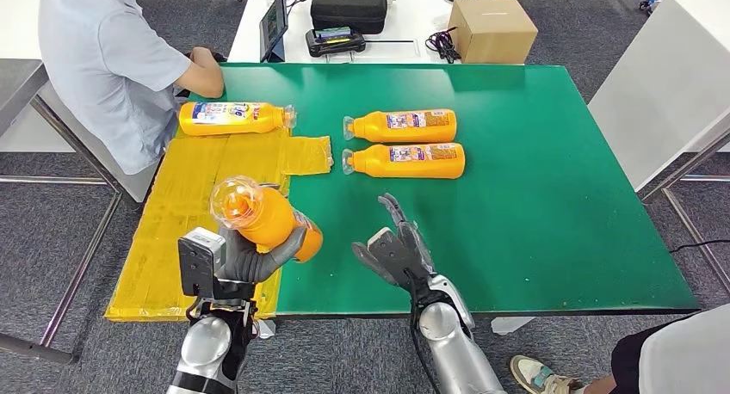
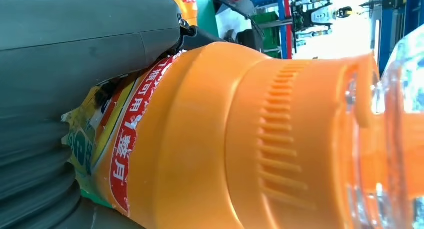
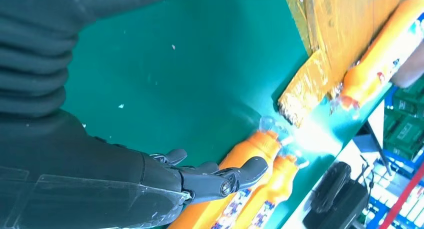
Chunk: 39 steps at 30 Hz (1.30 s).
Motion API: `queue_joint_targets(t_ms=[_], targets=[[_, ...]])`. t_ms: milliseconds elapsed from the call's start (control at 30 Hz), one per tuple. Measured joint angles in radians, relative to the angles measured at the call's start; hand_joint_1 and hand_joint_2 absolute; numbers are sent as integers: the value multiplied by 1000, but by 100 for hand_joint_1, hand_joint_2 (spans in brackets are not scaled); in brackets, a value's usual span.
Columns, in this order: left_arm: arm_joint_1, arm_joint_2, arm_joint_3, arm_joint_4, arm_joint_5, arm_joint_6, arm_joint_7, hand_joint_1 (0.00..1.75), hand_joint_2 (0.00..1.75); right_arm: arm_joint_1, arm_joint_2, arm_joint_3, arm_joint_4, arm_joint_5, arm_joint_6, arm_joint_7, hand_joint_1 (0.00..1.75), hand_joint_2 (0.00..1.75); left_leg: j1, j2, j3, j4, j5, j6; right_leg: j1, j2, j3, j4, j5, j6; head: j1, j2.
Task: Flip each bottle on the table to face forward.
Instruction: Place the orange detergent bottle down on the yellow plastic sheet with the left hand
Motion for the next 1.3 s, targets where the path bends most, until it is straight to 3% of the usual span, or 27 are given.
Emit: queue_joint_targets(t_ms=[133,200,333,500,833,1100,1300], targets=[[0,-2,12,-18,-101,28,-14,175,175,10,6,-33,-18,10,7,-10,0,175,0,0,0,0,0,0,0,0,0,0,0,0,0,0],[-3,-3,11,-34,-330,87,-2,175,175,18,10,-43,-24,23,8,-18,0,175,0,0,0,0,0,0,0,0,0,0,0,0,0,0],[-38,-2,2,-24,-928,156,105,175,175,20,18,-52,-25,29,15,-38,0,175,0,0,0,0,0,0,0,0,-1,0,0,0,0,0],[-117,1,-2,102,-1176,211,175,175,175,3,21,-57,-5,4,26,-69,0,175,0,0,0,0,2,0,0,0,0,0,1,0,0,0],[-267,26,8,424,-1335,229,241,175,175,-33,21,-62,56,-32,33,-102,0,175,0,0,-1,0,2,-1,0,0,0,1,1,1,0,0],[-359,64,29,657,-1355,245,283,175,175,-54,21,-64,101,-45,35,-115,0,175,0,0,-1,0,2,-1,0,0,0,1,1,1,0,0],[-402,89,25,755,-1356,235,399,175,175,-58,21,-64,120,-51,37,-119,0,175,0,0,-1,0,2,-1,0,0,0,1,1,1,0,0]])
